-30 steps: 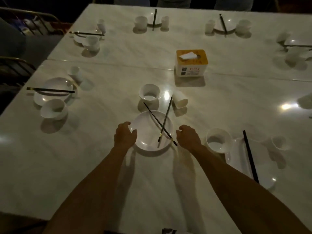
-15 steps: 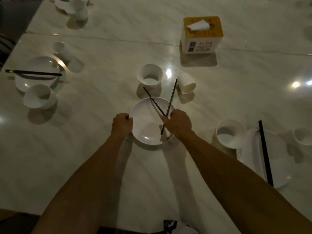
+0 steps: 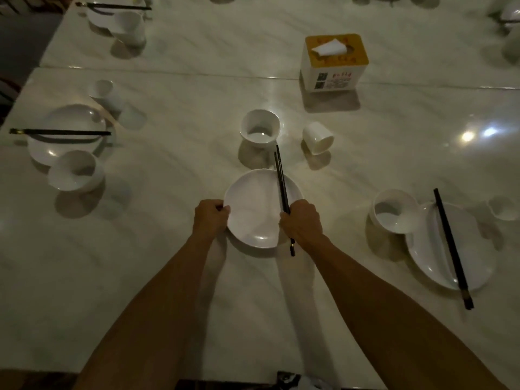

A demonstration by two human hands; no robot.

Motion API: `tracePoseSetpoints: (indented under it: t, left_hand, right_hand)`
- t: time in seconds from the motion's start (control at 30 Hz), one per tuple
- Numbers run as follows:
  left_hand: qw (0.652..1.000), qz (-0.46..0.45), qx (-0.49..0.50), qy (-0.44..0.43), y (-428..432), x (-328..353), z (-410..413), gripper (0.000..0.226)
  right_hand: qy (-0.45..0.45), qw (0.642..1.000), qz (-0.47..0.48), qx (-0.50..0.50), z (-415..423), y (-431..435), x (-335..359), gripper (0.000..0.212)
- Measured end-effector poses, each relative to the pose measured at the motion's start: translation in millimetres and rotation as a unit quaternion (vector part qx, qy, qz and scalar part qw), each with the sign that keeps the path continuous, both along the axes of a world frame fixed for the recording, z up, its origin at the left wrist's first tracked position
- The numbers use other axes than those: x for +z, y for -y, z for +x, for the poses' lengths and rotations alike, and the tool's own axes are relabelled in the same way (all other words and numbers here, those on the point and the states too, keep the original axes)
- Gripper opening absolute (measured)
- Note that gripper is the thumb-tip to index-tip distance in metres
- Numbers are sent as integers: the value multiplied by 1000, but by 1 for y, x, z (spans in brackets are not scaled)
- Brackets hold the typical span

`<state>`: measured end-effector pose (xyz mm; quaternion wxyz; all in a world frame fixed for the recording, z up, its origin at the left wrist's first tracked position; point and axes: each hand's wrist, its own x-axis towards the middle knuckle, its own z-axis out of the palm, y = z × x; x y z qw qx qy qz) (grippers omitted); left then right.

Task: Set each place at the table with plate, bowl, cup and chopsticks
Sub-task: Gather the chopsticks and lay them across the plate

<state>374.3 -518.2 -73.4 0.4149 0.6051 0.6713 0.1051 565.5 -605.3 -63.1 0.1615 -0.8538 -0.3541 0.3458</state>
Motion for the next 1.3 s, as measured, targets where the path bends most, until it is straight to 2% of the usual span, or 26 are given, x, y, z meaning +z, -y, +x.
tracePoseSetpoints:
  t: [0.17, 0.53, 0.97, 1.03, 1.1, 1.17, 1.3]
  left_hand:
    - [1000, -1, 0, 8, 16, -1, -26, 26]
    - [998, -16, 36, 44, 52, -8, -65, 29]
    - [996, -19, 68, 51, 56, -8, -60, 28]
    - [997, 53, 62, 7, 64, -3, -56, 33]
    - [982, 183, 20, -28, 74, 2, -51, 36]
    - [970, 237, -57, -7, 81, 3, -43, 28]
    - [992, 78, -98, 29, 81, 7, -19, 20]
  right_hand:
    - [-17, 999, 21, -41, -28, 24, -3, 20]
    - [-14, 998, 36, -50, -80, 51, -6, 21]
    - [-136, 988, 58, -53, -105, 39, -7, 19]
    - [-150, 985, 58, -69, -108, 43, -7, 19]
    - [-158, 981, 66, -86, -110, 48, -9, 20]
    - [-150, 980, 84, -96, -108, 52, -8, 21]
    - [-135, 975, 113, -132, -104, 60, -6, 23]
